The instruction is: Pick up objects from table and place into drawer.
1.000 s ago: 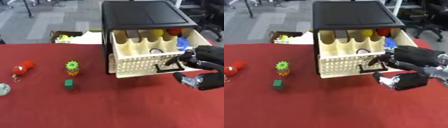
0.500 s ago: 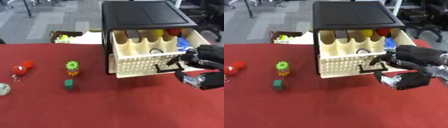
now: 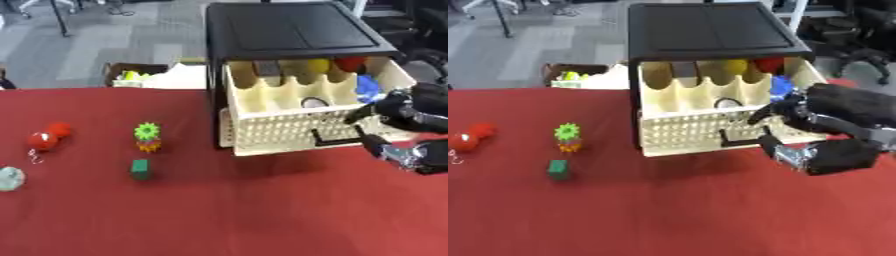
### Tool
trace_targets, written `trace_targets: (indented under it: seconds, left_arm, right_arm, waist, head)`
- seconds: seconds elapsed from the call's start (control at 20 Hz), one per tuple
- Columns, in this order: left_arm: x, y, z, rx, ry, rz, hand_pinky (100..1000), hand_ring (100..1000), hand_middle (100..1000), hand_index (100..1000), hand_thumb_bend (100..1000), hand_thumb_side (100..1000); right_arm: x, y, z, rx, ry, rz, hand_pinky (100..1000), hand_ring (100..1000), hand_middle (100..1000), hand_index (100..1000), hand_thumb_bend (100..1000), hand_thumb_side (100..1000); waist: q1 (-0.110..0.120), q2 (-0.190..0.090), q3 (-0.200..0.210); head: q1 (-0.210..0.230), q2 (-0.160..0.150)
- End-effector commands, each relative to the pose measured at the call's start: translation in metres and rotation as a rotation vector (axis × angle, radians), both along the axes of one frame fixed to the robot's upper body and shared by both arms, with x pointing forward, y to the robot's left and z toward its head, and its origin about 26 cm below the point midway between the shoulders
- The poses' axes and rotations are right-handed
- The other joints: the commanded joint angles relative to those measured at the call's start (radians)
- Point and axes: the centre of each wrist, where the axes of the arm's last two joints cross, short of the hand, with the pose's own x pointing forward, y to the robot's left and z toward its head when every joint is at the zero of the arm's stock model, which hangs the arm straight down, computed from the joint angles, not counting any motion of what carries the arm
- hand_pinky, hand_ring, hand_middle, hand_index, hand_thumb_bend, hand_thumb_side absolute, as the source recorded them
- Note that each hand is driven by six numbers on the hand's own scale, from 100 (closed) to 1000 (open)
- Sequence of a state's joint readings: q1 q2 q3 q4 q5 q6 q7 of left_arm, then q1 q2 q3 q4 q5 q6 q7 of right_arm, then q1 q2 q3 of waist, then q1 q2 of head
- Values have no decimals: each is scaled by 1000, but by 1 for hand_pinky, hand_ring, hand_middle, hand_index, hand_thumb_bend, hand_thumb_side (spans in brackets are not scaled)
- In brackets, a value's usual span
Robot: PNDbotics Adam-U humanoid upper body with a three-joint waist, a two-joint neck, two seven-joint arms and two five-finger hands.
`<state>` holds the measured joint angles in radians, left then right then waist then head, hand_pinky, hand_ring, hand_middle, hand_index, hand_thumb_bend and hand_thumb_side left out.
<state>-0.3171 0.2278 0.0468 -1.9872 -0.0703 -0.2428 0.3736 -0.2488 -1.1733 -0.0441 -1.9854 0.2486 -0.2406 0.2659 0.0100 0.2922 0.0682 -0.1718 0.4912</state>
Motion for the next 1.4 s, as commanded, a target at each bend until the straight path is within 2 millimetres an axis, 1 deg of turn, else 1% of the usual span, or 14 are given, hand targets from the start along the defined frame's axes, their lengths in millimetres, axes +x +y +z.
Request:
trace_targets:
  seconds: [0.05,0.2,0.4,0.6,0.65,0.7,0.75,0.8,0.85,0.9,0.95,1.0,1.2,1.4]
  left_arm:
    - [-2,5,7,15,-24,13,665,761,760,801,100,950]
    - [-2,5,7,13,-24,13,665,761,760,801,100,949]
    - [-2,4,7,11,-26,11,665,761,760,802,100,948]
    - [-1,3,8,9,-31,7,665,762,761,802,100,946]
    - [-1,3,8,9,-32,5,665,762,761,802,100,946]
    - [-1,3,8,8,-33,4,665,762,761,802,100,945]
    - [-1,2,8,8,-33,2,665,762,761,802,100,945]
    - [-1,2,8,7,-34,1,666,762,761,802,100,944]
    - [-1,2,8,6,-34,1,666,762,761,802,100,943]
    - [-1,2,8,6,-35,0,666,762,761,802,100,942]
    - [-1,2,8,5,-35,0,666,762,761,802,100,942]
    - [-1,2,8,4,-36,-1,666,762,761,802,100,942]
    - [-1,2,8,2,-36,-3,666,762,761,802,100,941]
    - [-1,2,9,2,-40,-4,666,763,761,803,100,938]
  right_arm:
    - [-5,0,18,87,-86,46,100,100,100,821,100,1000]
    - [-5,-1,15,258,-166,117,100,100,100,850,100,1000]
    - [-3,-1,5,470,-279,197,100,100,100,895,100,1000]
    - [0,3,-7,637,-327,239,100,100,100,924,100,1000]
    - [1,4,-11,668,-320,249,100,159,100,933,100,1000]
    - [2,6,-15,703,-307,260,100,190,100,938,100,1000]
    - [3,8,-18,729,-295,270,100,262,100,946,100,1000]
    - [4,9,-21,756,-278,285,160,356,150,954,100,1000]
    - [5,11,-23,777,-261,300,251,429,249,958,100,1000]
    - [6,12,-25,795,-244,318,314,474,327,963,100,1000]
    - [6,13,-26,809,-227,334,404,543,446,975,100,1000]
    - [7,14,-27,817,-209,351,465,595,509,980,100,1000]
    - [9,18,-31,841,-151,423,610,737,677,987,100,1000]
    - [11,22,-36,902,-132,514,713,811,786,998,100,1000]
  waist:
    - [0,-21,-2]
    - [3,-20,-2]
    - [7,-18,3]
    - [12,-17,8]
    - [12,-17,9]
    - [14,-17,10]
    - [14,-17,10]
    - [16,-17,11]
    - [18,-17,12]
    - [19,-17,13]
    - [20,-17,14]
    - [21,-17,15]
    - [26,-18,18]
    - [32,-16,19]
  head:
    - [10,0]
    - [14,0]
    - [15,1]
    - [22,3]
    - [23,3]
    - [24,4]
    - [24,4]
    - [25,4]
    - [25,4]
    - [26,4]
    - [26,5]
    - [28,5]
    - [43,10]
    - [53,15]
